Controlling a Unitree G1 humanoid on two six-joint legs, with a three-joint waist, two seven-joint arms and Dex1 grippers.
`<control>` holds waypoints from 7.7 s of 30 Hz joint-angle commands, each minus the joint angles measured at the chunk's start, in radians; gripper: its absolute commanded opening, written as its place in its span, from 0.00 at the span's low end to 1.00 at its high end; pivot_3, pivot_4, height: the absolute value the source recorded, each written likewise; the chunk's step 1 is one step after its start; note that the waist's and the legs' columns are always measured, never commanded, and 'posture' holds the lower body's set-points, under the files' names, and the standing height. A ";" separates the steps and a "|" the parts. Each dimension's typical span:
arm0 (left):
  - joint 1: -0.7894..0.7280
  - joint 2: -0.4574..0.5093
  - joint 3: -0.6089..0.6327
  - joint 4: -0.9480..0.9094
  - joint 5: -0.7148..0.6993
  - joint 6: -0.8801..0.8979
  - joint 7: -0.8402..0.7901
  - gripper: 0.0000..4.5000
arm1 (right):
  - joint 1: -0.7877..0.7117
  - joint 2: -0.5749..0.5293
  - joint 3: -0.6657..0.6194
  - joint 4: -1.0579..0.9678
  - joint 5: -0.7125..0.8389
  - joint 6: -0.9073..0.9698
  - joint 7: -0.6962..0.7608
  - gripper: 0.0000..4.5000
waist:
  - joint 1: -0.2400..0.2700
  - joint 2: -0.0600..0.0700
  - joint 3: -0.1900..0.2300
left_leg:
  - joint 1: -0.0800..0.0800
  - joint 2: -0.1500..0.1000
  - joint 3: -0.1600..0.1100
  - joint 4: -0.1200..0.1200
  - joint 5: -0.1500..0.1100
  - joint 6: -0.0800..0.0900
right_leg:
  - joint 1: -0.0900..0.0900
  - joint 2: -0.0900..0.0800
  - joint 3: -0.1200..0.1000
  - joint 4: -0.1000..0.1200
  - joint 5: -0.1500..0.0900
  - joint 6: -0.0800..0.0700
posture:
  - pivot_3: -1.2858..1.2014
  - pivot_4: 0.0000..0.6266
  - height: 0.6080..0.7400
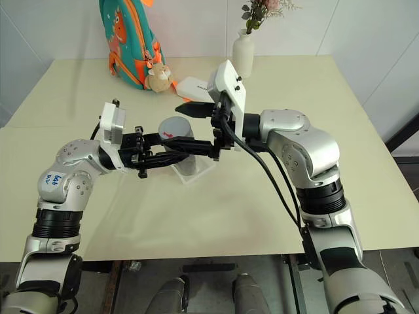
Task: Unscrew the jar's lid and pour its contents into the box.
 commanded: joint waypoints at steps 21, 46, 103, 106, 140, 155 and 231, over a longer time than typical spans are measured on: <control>-0.009 0.001 0.017 -0.040 -0.025 0.019 0.018 0.42 | -0.020 -0.052 -0.043 0.027 -0.052 -0.069 -0.009 0.99 | 0.001 0.000 0.000 | 0.000 0.000 0.000 0.000 0.000 0.000 | 0.000 0.000 0.000 0.000 0.000 0.000 | 0.52 0.24 1.00; -0.014 0.009 0.023 -0.016 -0.010 0.015 0.015 0.42 | 0.027 -0.030 -0.056 -0.089 0.090 0.033 -0.100 0.99 | -0.001 0.001 0.001 | 0.000 0.001 0.000 0.002 0.000 0.000 | 0.000 0.001 0.000 0.001 0.000 0.000 | 0.52 0.24 1.00; -0.022 0.005 0.013 -0.004 -0.007 0.017 0.012 0.42 | -0.011 -0.017 0.000 -0.022 0.017 0.003 -0.105 0.99 | 0.000 0.002 0.002 | 0.000 0.000 0.000 0.002 0.000 0.000 | 0.000 0.000 0.000 0.001 0.000 0.000 | 0.52 0.24 1.00; -0.020 0.004 0.013 -0.005 -0.008 0.017 0.013 0.42 | -0.016 -0.015 0.003 -0.009 0.010 0.001 -0.094 0.99 | 0.001 0.002 0.002 | -0.001 0.000 0.000 0.002 0.000 0.000 | 0.000 0.000 0.000 0.001 0.000 0.000 | 0.52 0.24 1.00; -0.018 0.004 0.018 -0.006 -0.008 0.016 0.017 0.42 | -0.041 0.047 -0.049 -0.017 0.084 0.084 -0.102 0.57 | 0.000 0.002 0.002 | -0.001 0.000 0.000 0.002 0.000 0.000 | 0.000 0.000 0.000 0.001 0.000 0.000 | 0.52 0.24 1.00; 0.020 0.034 0.036 -0.029 -0.008 0.018 0.027 0.42 | 0.104 -0.039 -0.304 -0.113 0.186 0.117 -0.352 0.57 | 0.007 0.004 0.003 | -0.003 -0.001 -0.001 0.001 0.000 0.000 | -0.001 -0.001 -0.001 -0.001 0.000 0.000 | 0.52 0.24 1.00; -0.263 0.276 -0.441 0.431 1.814 -1.059 1.652 0.42 | 0.460 -0.176 -0.148 -0.211 -0.014 -0.166 -0.216 0.99 | 0.024 0.001 0.006 | -0.004 -0.003 0.000 0.007 0.000 0.002 | -0.001 -0.001 0.001 0.003 0.001 0.004 | 0.52 0.24 1.00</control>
